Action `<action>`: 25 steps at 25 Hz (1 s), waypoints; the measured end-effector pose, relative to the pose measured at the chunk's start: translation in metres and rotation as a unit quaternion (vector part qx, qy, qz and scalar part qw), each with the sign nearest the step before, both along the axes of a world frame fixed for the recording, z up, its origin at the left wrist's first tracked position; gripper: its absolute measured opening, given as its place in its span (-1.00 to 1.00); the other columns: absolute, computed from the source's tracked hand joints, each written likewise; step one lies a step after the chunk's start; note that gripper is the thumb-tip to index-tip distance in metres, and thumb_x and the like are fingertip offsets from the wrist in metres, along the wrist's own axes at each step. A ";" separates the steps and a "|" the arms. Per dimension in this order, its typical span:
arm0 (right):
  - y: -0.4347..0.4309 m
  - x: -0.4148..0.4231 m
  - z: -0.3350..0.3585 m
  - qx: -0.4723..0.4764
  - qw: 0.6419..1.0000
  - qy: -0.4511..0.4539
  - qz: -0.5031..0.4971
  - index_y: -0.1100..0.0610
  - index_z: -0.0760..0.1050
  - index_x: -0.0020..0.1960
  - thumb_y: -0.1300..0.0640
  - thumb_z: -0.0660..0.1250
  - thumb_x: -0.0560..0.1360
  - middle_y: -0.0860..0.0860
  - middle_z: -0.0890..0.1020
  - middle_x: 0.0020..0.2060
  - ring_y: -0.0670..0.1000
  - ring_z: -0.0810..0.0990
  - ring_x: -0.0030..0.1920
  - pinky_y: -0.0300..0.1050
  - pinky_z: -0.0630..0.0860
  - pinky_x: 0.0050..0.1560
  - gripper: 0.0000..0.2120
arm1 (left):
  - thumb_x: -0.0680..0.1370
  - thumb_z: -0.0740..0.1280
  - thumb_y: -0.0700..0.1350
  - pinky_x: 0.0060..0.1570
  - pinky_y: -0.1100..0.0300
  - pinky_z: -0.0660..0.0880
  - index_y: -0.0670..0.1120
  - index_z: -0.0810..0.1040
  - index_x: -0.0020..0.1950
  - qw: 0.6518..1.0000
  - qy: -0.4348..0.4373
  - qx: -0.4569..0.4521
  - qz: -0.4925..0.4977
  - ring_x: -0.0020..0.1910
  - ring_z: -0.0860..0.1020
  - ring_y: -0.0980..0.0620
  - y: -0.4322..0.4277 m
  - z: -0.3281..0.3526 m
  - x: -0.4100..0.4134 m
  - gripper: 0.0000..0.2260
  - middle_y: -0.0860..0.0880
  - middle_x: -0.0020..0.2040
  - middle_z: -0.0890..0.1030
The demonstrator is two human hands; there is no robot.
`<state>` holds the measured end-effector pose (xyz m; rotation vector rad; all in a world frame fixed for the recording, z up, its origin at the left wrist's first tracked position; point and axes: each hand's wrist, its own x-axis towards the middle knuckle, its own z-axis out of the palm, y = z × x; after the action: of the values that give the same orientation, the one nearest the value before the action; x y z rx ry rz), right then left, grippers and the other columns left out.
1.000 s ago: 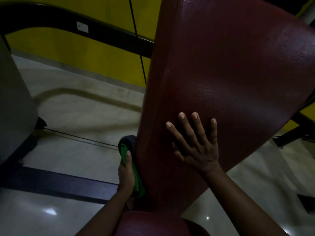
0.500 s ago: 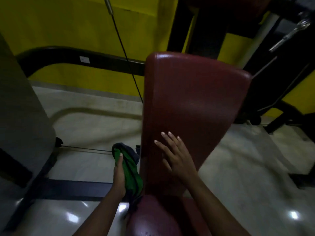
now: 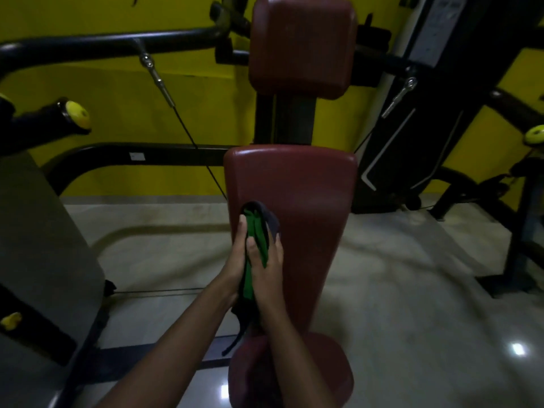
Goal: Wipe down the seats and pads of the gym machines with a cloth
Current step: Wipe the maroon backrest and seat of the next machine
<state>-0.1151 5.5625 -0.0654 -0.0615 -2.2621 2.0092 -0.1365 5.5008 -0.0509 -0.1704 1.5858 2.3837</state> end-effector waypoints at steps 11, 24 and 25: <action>0.040 -0.144 0.102 -0.087 0.961 0.197 -0.175 0.04 0.38 0.36 -0.09 0.22 0.43 0.10 0.37 0.34 0.07 0.37 0.34 -0.04 0.34 0.33 -0.48 | 0.60 0.11 0.08 0.20 0.28 0.39 0.02 0.26 0.44 0.967 0.192 -0.130 0.103 0.31 0.41 0.07 -0.024 0.117 -0.132 -0.58 0.01 0.40 0.39; -0.003 -0.307 0.213 0.329 0.799 0.354 -0.359 -0.20 0.15 0.46 -0.29 -0.04 0.50 0.14 0.17 0.48 0.22 0.31 0.30 0.17 0.38 0.15 -0.46 | 0.46 0.03 0.41 0.18 0.01 0.47 0.00 0.48 0.31 0.937 0.316 -0.062 0.133 0.23 0.53 -0.06 -0.009 0.218 -0.315 -0.36 -0.07 0.24 0.58; -0.002 -0.317 0.212 0.385 0.771 0.349 -0.368 -0.20 0.16 0.46 -0.27 0.01 0.48 0.14 0.18 0.47 0.21 0.32 0.26 0.18 0.42 0.08 -0.44 | 0.40 0.05 0.45 0.20 -0.02 0.46 0.02 0.45 0.34 0.933 0.315 -0.076 0.155 0.25 0.52 -0.07 -0.006 0.217 -0.320 -0.29 -0.06 0.26 0.56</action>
<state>-0.4322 5.5601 0.1464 -0.0866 -1.8951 0.4946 -0.4563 5.4947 0.1659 0.3876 2.1594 2.7248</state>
